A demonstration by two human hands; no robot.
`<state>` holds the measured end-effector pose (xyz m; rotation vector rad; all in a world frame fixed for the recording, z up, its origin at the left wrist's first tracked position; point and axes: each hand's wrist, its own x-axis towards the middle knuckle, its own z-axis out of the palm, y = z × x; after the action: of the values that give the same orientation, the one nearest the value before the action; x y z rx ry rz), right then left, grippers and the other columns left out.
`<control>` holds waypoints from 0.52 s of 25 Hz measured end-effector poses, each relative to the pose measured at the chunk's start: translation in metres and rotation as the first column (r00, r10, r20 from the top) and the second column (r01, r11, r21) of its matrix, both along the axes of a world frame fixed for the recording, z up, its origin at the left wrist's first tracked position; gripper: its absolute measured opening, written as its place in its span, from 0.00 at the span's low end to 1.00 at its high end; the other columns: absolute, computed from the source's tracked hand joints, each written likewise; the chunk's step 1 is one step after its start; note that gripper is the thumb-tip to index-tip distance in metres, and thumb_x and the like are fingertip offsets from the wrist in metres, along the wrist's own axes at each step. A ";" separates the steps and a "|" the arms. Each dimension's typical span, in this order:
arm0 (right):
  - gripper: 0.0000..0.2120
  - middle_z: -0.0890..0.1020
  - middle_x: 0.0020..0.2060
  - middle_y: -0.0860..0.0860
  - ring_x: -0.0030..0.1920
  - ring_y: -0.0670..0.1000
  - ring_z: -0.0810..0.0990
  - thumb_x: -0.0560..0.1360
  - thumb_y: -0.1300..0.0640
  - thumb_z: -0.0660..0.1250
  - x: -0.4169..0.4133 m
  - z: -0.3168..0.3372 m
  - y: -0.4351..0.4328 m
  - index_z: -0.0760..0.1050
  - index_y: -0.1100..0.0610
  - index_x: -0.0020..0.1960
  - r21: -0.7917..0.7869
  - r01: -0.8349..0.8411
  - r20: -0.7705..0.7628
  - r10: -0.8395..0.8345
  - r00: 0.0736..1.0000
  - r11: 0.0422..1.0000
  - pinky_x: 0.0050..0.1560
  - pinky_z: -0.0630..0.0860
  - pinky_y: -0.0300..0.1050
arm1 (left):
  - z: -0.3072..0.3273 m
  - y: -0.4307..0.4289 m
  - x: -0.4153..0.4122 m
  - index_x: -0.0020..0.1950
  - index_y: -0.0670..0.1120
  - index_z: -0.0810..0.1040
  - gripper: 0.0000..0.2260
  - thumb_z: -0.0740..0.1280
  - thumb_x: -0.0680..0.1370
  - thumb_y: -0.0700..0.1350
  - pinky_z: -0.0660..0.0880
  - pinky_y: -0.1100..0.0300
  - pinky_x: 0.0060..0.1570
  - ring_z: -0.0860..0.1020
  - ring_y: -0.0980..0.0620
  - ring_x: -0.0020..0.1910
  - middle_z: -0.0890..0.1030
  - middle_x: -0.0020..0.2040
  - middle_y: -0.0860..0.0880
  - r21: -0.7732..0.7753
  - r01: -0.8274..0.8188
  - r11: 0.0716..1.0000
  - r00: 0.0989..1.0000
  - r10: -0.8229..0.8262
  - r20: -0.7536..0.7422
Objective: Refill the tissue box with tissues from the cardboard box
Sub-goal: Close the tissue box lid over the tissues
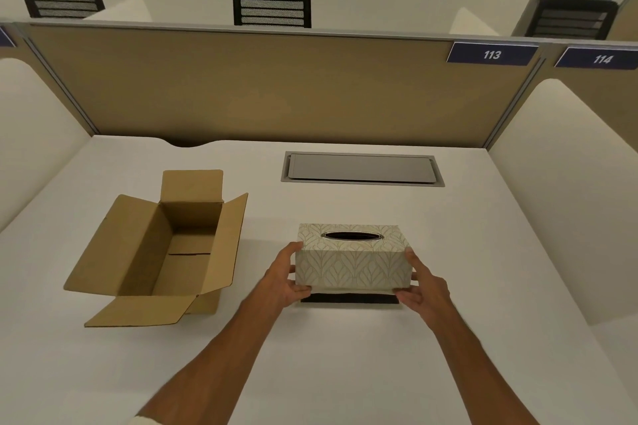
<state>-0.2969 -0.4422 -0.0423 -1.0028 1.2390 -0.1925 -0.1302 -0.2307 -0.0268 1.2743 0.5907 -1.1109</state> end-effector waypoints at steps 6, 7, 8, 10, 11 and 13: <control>0.26 0.82 0.45 0.59 0.45 0.58 0.82 0.67 0.39 0.72 -0.006 -0.008 0.002 0.77 0.61 0.50 0.039 -0.053 -0.029 0.054 0.998 0.998 0.42 0.79 0.48 | -0.007 0.009 -0.011 0.49 0.42 0.76 0.19 0.70 0.69 0.56 0.75 0.53 0.42 0.78 0.43 0.44 0.79 0.46 0.41 0.138 0.061 0.989 0.995 -0.071 0.066; 0.25 0.82 0.45 0.59 0.45 0.58 0.81 0.68 0.40 0.72 -0.008 -0.010 0.004 0.77 0.61 0.50 0.040 -0.051 -0.024 0.052 0.998 0.998 0.40 0.78 0.48 | -0.010 0.011 -0.014 0.48 0.41 0.77 0.18 0.70 0.69 0.54 0.75 0.55 0.39 0.78 0.44 0.42 0.79 0.45 0.41 0.130 0.040 0.991 0.996 -0.049 0.068; 0.24 0.82 0.45 0.59 0.45 0.58 0.81 0.69 0.42 0.72 -0.010 -0.013 0.006 0.76 0.61 0.51 0.040 -0.041 -0.016 0.041 0.999 0.998 0.39 0.77 0.47 | -0.012 0.012 -0.017 0.48 0.41 0.77 0.17 0.70 0.69 0.53 0.75 0.56 0.38 0.78 0.45 0.41 0.79 0.45 0.41 0.117 0.019 0.993 0.997 -0.028 0.073; 0.21 0.81 0.46 0.58 0.46 0.58 0.81 0.69 0.45 0.72 -0.014 -0.018 0.009 0.76 0.61 0.51 0.047 -0.024 -0.010 0.024 1.000 0.999 0.39 0.76 0.47 | -0.019 0.016 -0.022 0.48 0.40 0.77 0.16 0.70 0.70 0.52 0.74 0.55 0.39 0.77 0.46 0.41 0.79 0.44 0.42 0.110 0.009 0.994 0.995 -0.020 0.096; 0.20 0.81 0.45 0.58 0.47 0.58 0.80 0.69 0.46 0.72 -0.016 -0.021 0.010 0.76 0.61 0.51 0.048 -0.025 -0.014 0.025 1.000 0.999 0.41 0.76 0.47 | -0.022 0.017 -0.024 0.47 0.41 0.77 0.16 0.70 0.71 0.53 0.74 0.54 0.42 0.77 0.46 0.42 0.79 0.45 0.42 0.120 0.016 0.993 0.993 -0.030 0.112; 0.18 0.80 0.45 0.57 0.47 0.57 0.79 0.69 0.47 0.72 -0.018 -0.026 0.011 0.76 0.60 0.50 0.031 -0.035 -0.042 0.036 0.998 0.999 0.47 0.76 0.49 | -0.026 0.019 -0.026 0.44 0.42 0.77 0.15 0.70 0.72 0.53 0.72 0.54 0.44 0.76 0.48 0.41 0.80 0.44 0.44 0.146 0.014 0.989 0.988 -0.037 0.152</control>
<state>-0.3149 -0.4308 -0.0684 -1.0066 1.2586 -0.1247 -0.1567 -0.2120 -0.0531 1.4830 0.5470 -0.9933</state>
